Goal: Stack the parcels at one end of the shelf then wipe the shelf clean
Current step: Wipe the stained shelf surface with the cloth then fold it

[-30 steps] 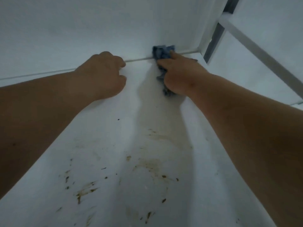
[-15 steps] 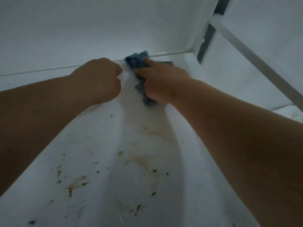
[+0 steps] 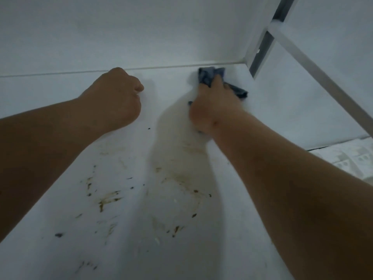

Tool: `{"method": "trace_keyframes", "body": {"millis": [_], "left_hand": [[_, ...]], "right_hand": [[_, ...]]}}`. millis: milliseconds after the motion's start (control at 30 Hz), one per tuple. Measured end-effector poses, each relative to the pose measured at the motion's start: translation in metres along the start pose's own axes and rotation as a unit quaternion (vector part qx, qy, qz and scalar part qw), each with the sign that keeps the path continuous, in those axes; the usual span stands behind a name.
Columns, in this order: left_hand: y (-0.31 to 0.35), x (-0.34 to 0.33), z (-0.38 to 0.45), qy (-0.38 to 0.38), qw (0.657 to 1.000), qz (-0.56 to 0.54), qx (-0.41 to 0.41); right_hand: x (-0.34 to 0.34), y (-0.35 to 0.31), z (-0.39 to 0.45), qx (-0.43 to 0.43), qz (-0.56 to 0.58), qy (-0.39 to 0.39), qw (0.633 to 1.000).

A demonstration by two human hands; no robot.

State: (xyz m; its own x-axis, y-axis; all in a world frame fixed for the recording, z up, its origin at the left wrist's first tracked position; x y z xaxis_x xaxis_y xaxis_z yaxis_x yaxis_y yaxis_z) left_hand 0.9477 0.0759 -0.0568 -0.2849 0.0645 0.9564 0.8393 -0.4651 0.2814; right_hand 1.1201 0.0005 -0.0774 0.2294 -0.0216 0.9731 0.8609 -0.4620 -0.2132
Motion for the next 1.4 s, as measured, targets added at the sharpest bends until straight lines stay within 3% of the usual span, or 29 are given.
{"method": "trace_keyframes", "body": {"millis": [167,300,467,633,800,1067,1233,1300,1400], "left_hand": [[-0.005,0.003,-0.019,-0.008,0.999,0.033,-0.005],[0.005,0.005,-0.019,-0.002,0.999,0.051,-0.011],[0.03,-0.009,-0.018,-0.028,0.998,0.043,-0.035],[0.047,-0.015,-0.013,-0.038,0.998,0.035,-0.035],[0.045,-0.012,-0.019,-0.027,0.999,0.032,-0.029],[0.019,0.009,-0.029,0.0,0.998,0.06,-0.015],[-0.013,0.023,-0.047,0.018,0.998,0.051,0.017],[-0.027,0.031,-0.058,0.019,0.999,0.03,0.034],[-0.049,0.044,-0.075,0.021,0.998,0.014,0.056]], "right_hand": [[-0.02,-0.07,-0.041,0.148,0.042,-0.042,0.987],[-0.019,-0.071,-0.064,0.235,0.042,-0.05,0.97],[0.003,-0.011,-0.039,0.179,0.016,-0.072,0.981],[0.012,0.07,-0.017,-0.012,0.039,-0.041,0.998],[0.001,0.054,-0.027,-0.094,0.025,0.001,0.995],[-0.036,-0.074,-0.065,0.139,0.087,-0.051,0.985],[-0.018,-0.069,-0.078,0.279,0.018,-0.083,0.957],[-0.006,-0.049,-0.075,0.266,0.015,-0.06,0.962],[-0.004,-0.029,-0.062,0.149,0.019,-0.036,0.988]]}}
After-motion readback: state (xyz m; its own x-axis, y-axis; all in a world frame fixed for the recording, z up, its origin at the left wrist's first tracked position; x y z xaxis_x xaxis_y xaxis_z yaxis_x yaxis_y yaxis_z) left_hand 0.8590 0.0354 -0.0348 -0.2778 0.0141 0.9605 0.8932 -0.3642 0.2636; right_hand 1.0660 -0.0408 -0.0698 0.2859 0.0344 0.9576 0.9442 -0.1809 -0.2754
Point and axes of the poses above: each hand's wrist, its own z-axis towards the middle knuckle, its own x-axis out of the back of the hand, y = z × x, the point moved 5 cm from there along z, towards the middle knuckle, and after that the axes turned 1 degree about x, right-handed, at the moved point
